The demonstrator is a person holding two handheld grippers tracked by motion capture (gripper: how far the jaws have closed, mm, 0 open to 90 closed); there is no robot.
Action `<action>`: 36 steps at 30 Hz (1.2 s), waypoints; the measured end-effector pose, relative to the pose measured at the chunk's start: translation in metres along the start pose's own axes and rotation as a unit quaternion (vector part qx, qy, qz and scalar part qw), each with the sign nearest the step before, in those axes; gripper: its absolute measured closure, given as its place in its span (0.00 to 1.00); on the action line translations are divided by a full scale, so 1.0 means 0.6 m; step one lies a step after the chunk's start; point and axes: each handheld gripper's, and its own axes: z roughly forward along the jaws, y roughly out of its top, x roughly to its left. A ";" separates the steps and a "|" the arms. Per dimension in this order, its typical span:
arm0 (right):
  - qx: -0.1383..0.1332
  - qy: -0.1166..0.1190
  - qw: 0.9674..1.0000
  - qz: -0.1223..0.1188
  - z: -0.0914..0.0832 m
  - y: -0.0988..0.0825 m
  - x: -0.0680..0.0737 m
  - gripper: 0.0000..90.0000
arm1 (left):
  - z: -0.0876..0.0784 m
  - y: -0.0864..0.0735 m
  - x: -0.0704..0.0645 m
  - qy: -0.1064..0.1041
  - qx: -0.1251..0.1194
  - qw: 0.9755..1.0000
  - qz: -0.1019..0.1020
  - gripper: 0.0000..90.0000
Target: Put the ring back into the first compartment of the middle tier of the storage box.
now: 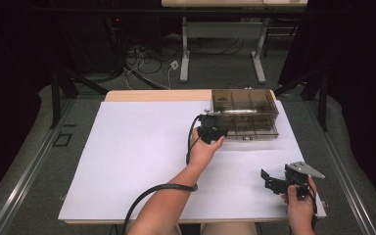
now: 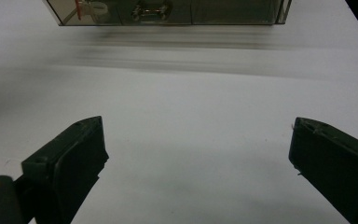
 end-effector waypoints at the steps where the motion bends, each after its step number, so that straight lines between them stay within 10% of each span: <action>1: 0.000 0.000 1.000 0.000 0.000 0.000 0.000 0.04 | -0.001 0.001 0.001 0.002 -0.002 1.000 0.004 0.69; 24: 0.000 0.001 1.000 -0.006 0.003 -0.002 0.004 0.04 | -0.047 -0.006 0.027 0.010 -0.043 0.998 0.049 0.35; 36: 0.008 -0.002 1.000 -0.008 0.003 -0.002 0.006 0.04 | -0.094 -0.019 0.044 -0.019 -0.055 0.996 0.074 0.33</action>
